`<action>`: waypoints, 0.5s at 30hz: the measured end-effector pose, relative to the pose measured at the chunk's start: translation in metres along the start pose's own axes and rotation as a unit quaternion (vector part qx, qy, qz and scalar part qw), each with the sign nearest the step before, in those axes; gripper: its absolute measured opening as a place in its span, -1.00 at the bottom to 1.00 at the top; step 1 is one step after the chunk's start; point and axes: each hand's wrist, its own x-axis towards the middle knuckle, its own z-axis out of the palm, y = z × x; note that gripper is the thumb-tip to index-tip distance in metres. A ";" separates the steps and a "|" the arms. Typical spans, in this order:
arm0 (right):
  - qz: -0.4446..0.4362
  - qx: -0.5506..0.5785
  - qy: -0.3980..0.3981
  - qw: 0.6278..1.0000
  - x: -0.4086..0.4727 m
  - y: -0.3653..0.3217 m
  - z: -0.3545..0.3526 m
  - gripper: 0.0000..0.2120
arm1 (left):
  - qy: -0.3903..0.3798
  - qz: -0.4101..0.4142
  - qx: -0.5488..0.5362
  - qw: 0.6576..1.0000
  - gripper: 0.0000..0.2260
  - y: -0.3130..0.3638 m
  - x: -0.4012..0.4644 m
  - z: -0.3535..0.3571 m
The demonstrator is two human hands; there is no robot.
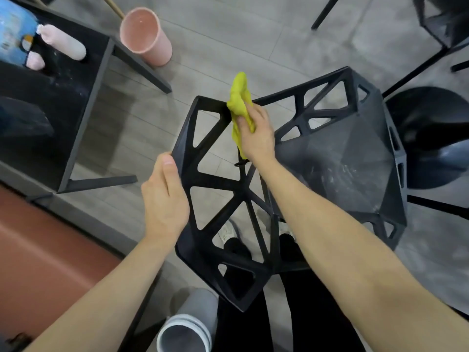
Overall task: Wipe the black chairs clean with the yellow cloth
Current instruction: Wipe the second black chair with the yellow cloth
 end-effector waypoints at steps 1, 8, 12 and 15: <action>0.019 0.021 0.019 0.999 -0.012 -0.012 0.008 -0.57 | 0.001 0.001 -0.001 1.000 -0.55 -0.002 0.001 0.000; -0.121 0.058 -0.115 0.984 -0.131 -0.034 -0.015 -0.59 | 0.012 0.006 -0.006 1.000 -0.56 -0.002 0.001 -0.002; -0.033 -0.045 -0.001 0.998 -0.030 -0.008 -0.025 -0.58 | 0.001 0.005 0.000 1.000 -0.60 0.001 0.002 0.000; -0.032 -0.073 -0.063 0.995 -0.019 0.020 -0.003 -0.54 | 0.000 0.001 0.009 1.000 -0.73 0.001 0.003 0.000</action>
